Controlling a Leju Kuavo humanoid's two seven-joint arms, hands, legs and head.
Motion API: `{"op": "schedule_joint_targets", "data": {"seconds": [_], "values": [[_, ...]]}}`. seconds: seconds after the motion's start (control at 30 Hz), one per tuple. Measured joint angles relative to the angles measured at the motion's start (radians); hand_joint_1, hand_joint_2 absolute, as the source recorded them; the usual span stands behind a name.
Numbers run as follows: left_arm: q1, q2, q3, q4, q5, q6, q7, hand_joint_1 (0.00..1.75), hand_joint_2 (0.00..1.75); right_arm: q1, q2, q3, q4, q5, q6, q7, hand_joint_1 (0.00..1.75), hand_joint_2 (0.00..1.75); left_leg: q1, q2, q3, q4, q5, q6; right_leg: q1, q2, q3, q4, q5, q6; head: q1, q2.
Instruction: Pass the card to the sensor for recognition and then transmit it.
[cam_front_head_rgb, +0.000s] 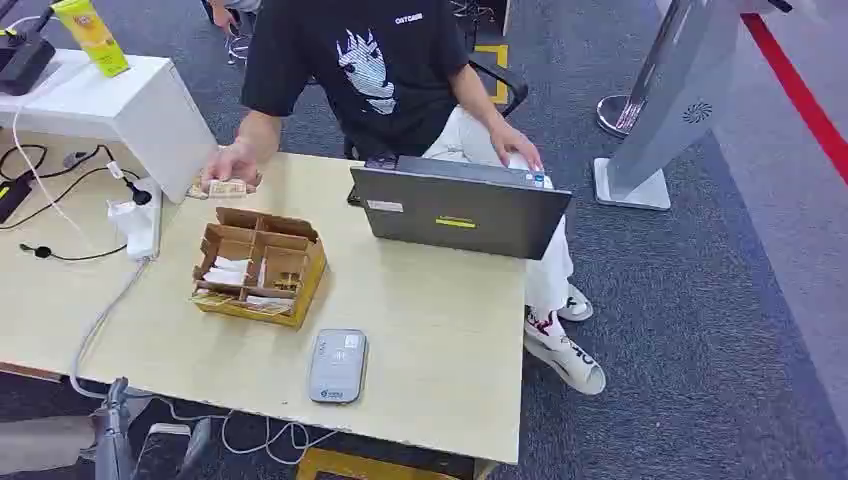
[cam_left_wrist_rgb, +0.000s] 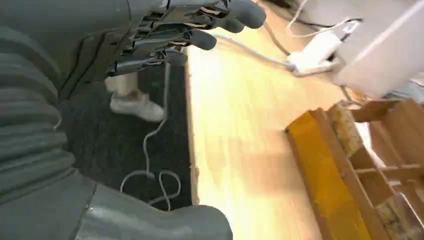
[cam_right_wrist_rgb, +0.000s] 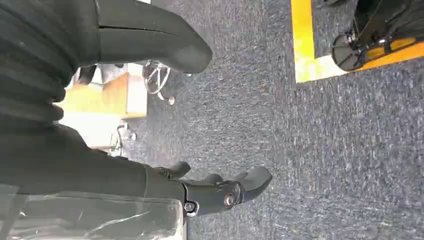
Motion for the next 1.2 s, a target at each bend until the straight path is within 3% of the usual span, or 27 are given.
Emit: {"op": "schedule_joint_targets", "data": {"seconds": [0.23, 0.97, 1.13, 1.2], "values": [[-0.010, 0.116, -0.080, -0.064, -0.202, 0.038, 0.064, 0.00, 1.75, 0.000, 0.008, -0.046, -0.029, 0.061, 0.000, -0.013, 0.00, 1.75, 0.000, 0.000, 0.000, 0.000, 0.000, 0.000, 0.000, 0.000, 0.000, 0.000, 0.000, 0.000, 0.000, 0.000], [-0.208, 0.527, -0.262, -0.094, -0.773, 0.077, 0.217, 0.00, 1.75, -0.010, 0.021, -0.188, -0.143, 0.334, 0.000, -0.095, 0.00, 1.75, 0.000, 0.001, 0.001, 0.000, 0.001, -0.001, 0.000, 0.001, 0.000, 0.001, 0.000, 0.000, 0.000, 0.000], [-0.265, 0.612, -0.298, -0.093, -0.891, 0.083, 0.254, 0.00, 1.75, -0.011, 0.022, -0.215, -0.164, 0.382, 0.000, -0.115, 0.00, 1.75, 0.000, 0.001, 0.001, 0.000, 0.001, -0.001, 0.000, 0.001, -0.001, 0.001, 0.000, 0.000, 0.000, 0.000], [-0.303, 0.623, -0.303, -0.077, -0.925, 0.092, 0.267, 0.00, 1.75, -0.011, 0.022, -0.216, -0.169, 0.385, 0.002, -0.123, 0.00, 1.75, 0.000, 0.001, 0.001, 0.000, 0.001, -0.001, 0.000, 0.000, 0.000, 0.001, 0.000, 0.000, 0.000, 0.000]]}}
